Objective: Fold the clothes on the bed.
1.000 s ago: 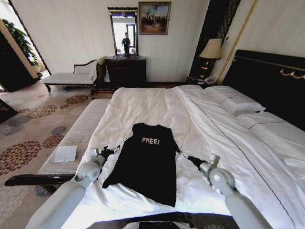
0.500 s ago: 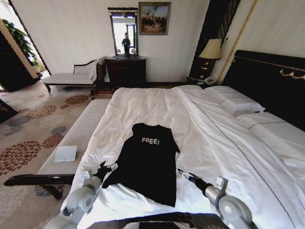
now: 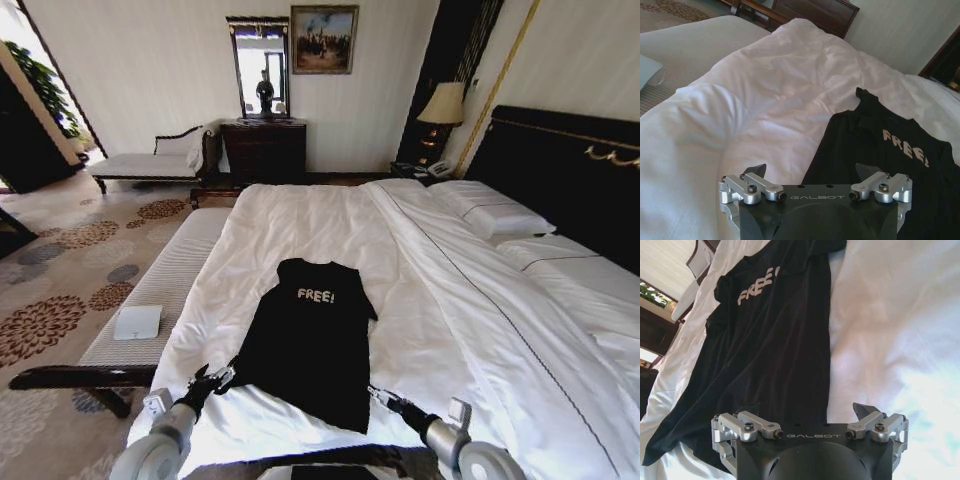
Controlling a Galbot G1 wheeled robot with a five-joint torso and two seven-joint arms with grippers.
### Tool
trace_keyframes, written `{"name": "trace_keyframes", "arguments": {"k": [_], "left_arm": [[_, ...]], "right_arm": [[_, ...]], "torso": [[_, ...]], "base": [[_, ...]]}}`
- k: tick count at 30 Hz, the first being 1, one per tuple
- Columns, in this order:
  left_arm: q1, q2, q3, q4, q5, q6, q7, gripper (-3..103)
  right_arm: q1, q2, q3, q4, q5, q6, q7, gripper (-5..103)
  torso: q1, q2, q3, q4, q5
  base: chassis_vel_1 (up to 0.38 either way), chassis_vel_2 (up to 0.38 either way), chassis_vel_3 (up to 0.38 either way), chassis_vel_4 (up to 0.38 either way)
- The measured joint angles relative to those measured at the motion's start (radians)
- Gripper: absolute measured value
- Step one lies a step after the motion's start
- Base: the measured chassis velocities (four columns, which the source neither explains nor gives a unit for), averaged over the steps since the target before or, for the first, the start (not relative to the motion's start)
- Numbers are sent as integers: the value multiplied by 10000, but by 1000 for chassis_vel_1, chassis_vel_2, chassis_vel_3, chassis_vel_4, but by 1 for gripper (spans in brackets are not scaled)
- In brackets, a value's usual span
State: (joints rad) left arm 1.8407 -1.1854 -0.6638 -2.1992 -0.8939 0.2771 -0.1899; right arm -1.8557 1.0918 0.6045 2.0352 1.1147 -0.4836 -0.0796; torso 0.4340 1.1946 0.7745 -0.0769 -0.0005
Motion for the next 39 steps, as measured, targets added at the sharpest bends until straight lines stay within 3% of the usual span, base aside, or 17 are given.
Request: {"name": "trace_keyframes", "arguments": {"k": [15,20,23,25,29,30,32,34,39], "left_arm": [[-12,-88,-231,-290,-287,124,-239,100],[52,-130,-297,-336,-335,129,-262,100],[109,-163,-311,-380,-335,130,-292,100],[118,-171,-312,-423,-367,132,-334,100],[64,-193,-392,-493,-676,216,-518,100],[64,-193,-392,-493,-676,216,-518,100],[53,-193,-411,-500,-720,230,-537,100],[52,-193,-412,-507,-735,234,-540,100],[111,-286,-410,-571,-749,245,-553,100]], "right_arm": [[-403,495,-425,-722,-173,-398,-720,101],[-375,713,-596,-676,-207,-433,-760,94],[-246,841,-715,-810,-245,-434,-775,82],[-203,882,-749,-862,-249,-434,-775,82],[-138,942,-829,-958,-257,-431,-731,60],[-138,942,-829,-958,-257,-431,-731,60],[-154,941,-829,-954,-256,-426,-711,50],[-160,940,-827,-948,-254,-425,-705,50],[-202,933,-824,-859,-250,-416,-674,27]], "torso": [[0,-1,1,-1,-3],[0,-1,1,0,-4],[1,-1,1,1,-3],[1,-1,1,0,-3],[0,-1,1,0,-3],[0,-1,1,0,-3],[0,-1,1,0,-3],[0,-1,1,0,-3],[1,-1,1,0,-3]], "base": [[0,0,0,0],[0,0,0,0],[0,0,0,0],[0,0,0,0],[0,0,0,0],[0,0,0,0],[0,0,0,0],[0,0,0,0],[0,0,0,0]]}}
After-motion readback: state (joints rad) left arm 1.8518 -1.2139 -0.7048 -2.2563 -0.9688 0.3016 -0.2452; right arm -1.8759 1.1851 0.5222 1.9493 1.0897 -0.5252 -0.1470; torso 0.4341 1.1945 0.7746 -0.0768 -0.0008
